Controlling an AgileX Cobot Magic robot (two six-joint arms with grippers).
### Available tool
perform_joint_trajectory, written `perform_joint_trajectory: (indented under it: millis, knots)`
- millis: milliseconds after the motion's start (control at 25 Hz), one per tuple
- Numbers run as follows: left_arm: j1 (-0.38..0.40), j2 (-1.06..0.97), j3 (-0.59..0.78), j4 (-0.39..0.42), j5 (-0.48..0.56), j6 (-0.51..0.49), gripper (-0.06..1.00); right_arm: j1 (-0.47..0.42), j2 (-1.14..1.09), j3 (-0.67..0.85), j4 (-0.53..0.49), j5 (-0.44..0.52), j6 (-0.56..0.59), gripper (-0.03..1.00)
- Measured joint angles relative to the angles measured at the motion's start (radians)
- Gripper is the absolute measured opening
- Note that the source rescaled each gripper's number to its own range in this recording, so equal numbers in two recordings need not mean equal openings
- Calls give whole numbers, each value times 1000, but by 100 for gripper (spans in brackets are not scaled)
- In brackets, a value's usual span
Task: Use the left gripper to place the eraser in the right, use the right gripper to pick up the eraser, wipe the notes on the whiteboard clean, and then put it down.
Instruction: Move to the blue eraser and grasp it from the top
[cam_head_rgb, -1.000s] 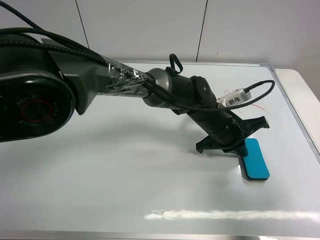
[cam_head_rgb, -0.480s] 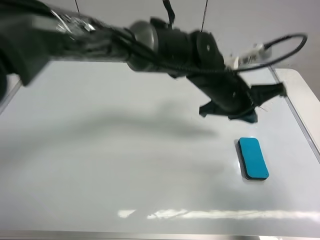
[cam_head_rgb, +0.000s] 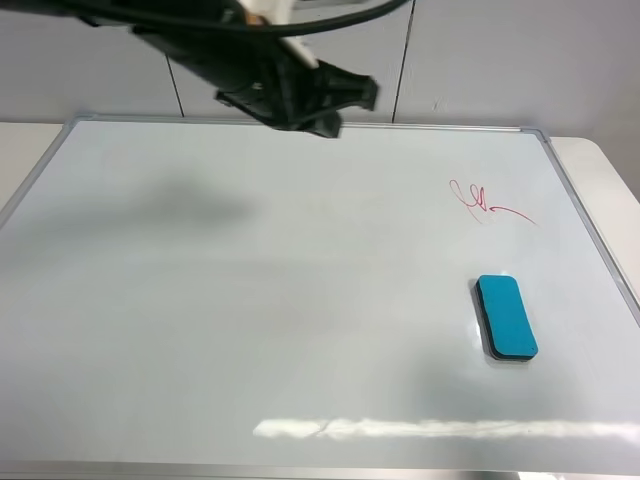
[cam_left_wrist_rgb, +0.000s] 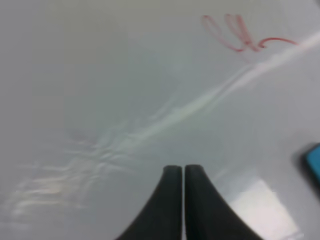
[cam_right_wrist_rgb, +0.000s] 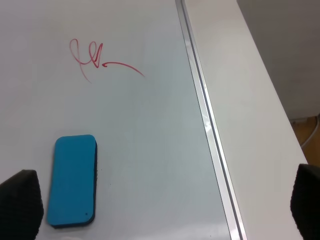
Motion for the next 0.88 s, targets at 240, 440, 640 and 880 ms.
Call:
perform_joint_trajectory:
  millis: [240, 440, 640, 880]
  knots:
    - [225, -376, 367, 135, -167, 3, 0, 0, 0, 0, 0, 0, 0, 100]
    - [412, -681, 563, 196, -186, 9, 20, 0, 0, 0, 0, 0, 0, 100]
    - [596, -1014, 680, 238, -149, 38, 88, 0, 0, 0, 0, 0, 0, 100]
    - [728, -1378, 708, 238, 123, 38, 99, 0, 0, 0, 0, 0, 0, 100]
